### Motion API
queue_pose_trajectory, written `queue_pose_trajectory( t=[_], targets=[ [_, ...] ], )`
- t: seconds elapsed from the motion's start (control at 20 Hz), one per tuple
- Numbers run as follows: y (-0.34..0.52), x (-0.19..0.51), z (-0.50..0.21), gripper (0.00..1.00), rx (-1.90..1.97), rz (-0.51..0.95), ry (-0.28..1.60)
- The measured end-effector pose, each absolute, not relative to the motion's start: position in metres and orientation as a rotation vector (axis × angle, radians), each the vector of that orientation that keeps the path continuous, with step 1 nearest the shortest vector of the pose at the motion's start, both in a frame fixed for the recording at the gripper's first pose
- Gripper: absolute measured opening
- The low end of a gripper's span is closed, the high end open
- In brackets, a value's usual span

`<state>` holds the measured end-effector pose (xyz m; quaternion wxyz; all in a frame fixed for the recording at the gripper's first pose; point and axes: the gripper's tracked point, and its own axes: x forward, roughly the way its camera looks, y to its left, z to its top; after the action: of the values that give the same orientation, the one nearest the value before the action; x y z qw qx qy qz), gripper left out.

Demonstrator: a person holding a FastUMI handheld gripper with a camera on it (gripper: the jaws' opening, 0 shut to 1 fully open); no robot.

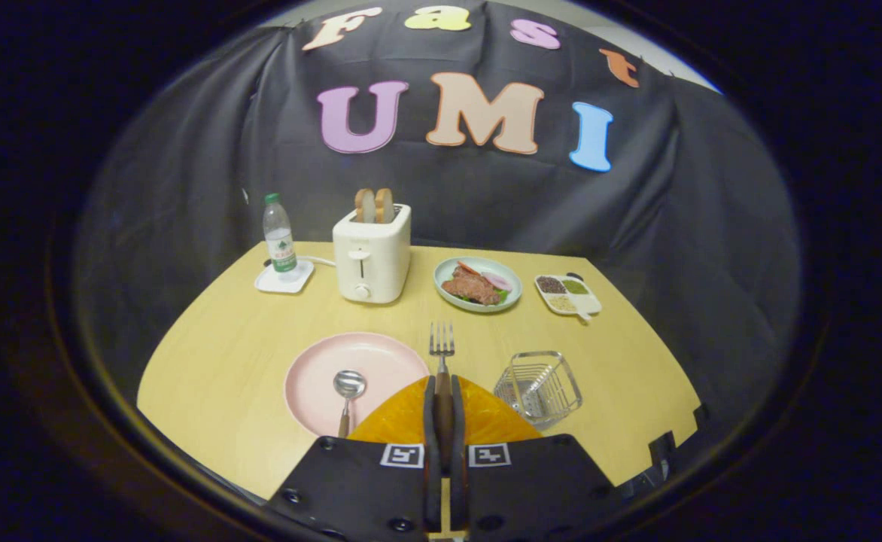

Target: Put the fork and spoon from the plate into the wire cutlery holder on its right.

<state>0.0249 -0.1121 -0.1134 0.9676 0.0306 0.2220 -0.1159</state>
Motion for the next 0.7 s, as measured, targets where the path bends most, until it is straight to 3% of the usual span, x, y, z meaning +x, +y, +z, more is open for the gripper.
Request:
queue_pose_trajectory(
  t=[0.45,0.7],
  targets=[
    [-0.196,-0.009,-0.104,0.08,0.09,-0.423,0.761],
    [-0.21,-0.007,-0.138,0.07,0.155,-0.411,0.929]
  ],
)
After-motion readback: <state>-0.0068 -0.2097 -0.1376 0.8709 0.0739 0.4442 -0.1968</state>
